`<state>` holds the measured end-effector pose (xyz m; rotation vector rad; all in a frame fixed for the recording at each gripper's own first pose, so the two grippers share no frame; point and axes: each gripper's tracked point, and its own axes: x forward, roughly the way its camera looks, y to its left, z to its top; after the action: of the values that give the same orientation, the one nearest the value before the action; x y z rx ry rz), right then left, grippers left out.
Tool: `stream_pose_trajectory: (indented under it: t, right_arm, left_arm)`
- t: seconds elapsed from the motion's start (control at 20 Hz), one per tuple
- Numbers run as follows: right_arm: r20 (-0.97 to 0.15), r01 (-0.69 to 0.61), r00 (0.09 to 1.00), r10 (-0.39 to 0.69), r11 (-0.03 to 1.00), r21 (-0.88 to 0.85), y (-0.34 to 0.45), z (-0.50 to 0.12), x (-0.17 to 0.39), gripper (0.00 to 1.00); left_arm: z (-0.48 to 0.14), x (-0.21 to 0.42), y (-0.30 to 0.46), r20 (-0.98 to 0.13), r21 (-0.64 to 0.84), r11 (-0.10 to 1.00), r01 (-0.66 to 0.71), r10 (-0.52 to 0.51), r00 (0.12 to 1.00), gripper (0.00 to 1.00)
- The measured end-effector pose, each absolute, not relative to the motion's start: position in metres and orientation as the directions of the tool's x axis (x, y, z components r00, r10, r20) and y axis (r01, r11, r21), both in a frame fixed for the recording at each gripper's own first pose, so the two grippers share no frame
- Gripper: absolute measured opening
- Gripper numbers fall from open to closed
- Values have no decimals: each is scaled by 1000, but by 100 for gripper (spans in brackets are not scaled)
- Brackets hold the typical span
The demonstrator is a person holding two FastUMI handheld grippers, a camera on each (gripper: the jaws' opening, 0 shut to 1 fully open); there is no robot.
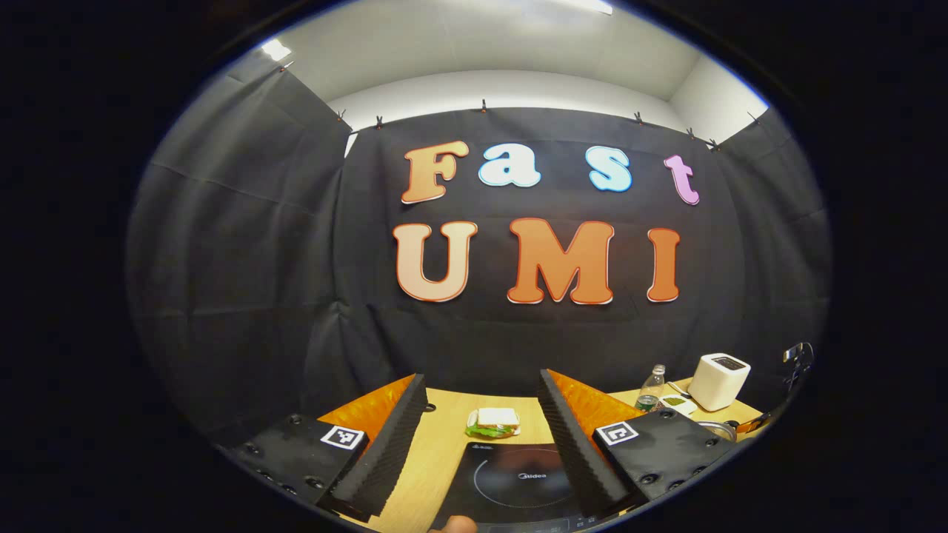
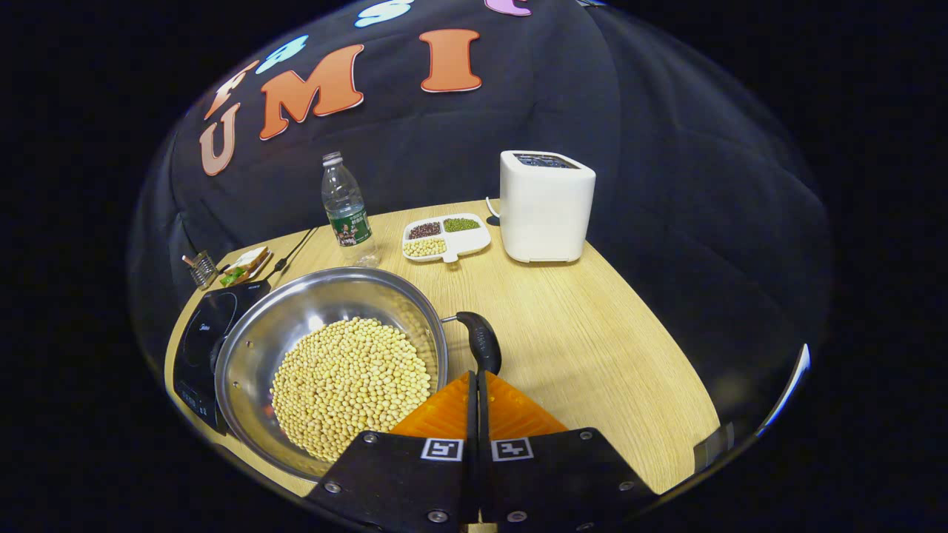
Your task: First push the handle of the pot to place it horizontally, then grasp the pot with both hands and set it on the induction cooktop.
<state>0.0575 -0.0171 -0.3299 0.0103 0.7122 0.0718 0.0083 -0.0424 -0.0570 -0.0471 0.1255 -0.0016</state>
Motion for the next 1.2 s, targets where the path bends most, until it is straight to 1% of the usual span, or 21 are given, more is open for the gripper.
stream_pose_trajectory:
  t: [0.05,0.15,0.25,0.35,0.45,0.5,0.6,0.7,0.75,0.8,0.85,0.9,0.95,1.0,1.05,1.1,1.15,1.2]
  right_arm:
    - [-653,-61,754,70,997,36,-18,-329,58,0]
    - [-655,-59,753,71,997,42,-18,-329,59,0]
    - [-653,-55,755,65,998,36,-20,-329,58,0]
    - [-643,-48,764,50,999,21,-23,-325,58,0]
    - [-630,-39,775,49,999,30,-26,-318,58,0]
    - [-624,-34,780,48,999,34,-27,-315,56,0]
    - [-613,-30,788,47,999,37,-30,-311,55,0]
    - [-585,-46,810,49,999,20,-30,-305,56,1]
    - [-572,-45,819,41,999,7,-31,-303,57,1]
    - [-559,-51,828,45,999,4,-32,-301,58,2]
    - [-548,-57,835,50,998,5,-31,-297,58,6]
    - [-540,-62,840,52,998,1,-32,-295,57,19]
    - [-531,-68,845,55,998,-5,-30,-293,57,28]
    - [-523,-77,851,59,997,-12,-29,-292,59,40]
    - [-516,-83,855,61,996,-20,-27,-291,60,47]
    - [-512,-88,857,61,996,-28,-27,-292,62,61]
    - [-513,-93,856,62,995,-34,-26,-292,62,64]
    - [-515,-96,855,63,995,-37,-26,-293,63,81]
  left_arm:
    - [-63,9,-49,-130,-42,999,0,-5,992,100]
    - [-75,11,-59,-133,-19,1000,-14,12,991,100]
    - [-90,10,-80,-141,-9,1000,-1,0,990,100]
    - [-107,11,-103,-164,-18,1000,22,-25,986,100]
    - [-125,11,-122,-192,-41,998,47,-54,980,98]
    - [-132,11,-134,-205,-52,997,63,-72,976,100]
    - [-150,11,-154,-230,-71,994,87,-101,968,100]
    - [-167,9,-175,-261,-97,989,112,-134,956,98]
    - [-177,9,-184,-279,-113,986,123,-150,948,100]
    - [-187,9,-194,-297,-129,983,131,-164,940,100]
    - [-197,8,-202,-316,-141,980,138,-177,932,100]
    - [-207,7,-210,-333,-151,978,144,-188,924,99]
    - [-217,6,-216,-351,-160,976,146,-194,916,98]
    - [-226,4,-222,-370,-169,975,145,-199,907,98]
    - [-233,1,-230,-383,-182,972,151,-212,899,99]
    - [-242,-1,-239,-399,-193,968,160,-226,889,98]
    - [-248,-4,-247,-411,-200,965,171,-241,879,96]
    - [-255,-5,-254,-422,-200,963,181,-251,871,96]
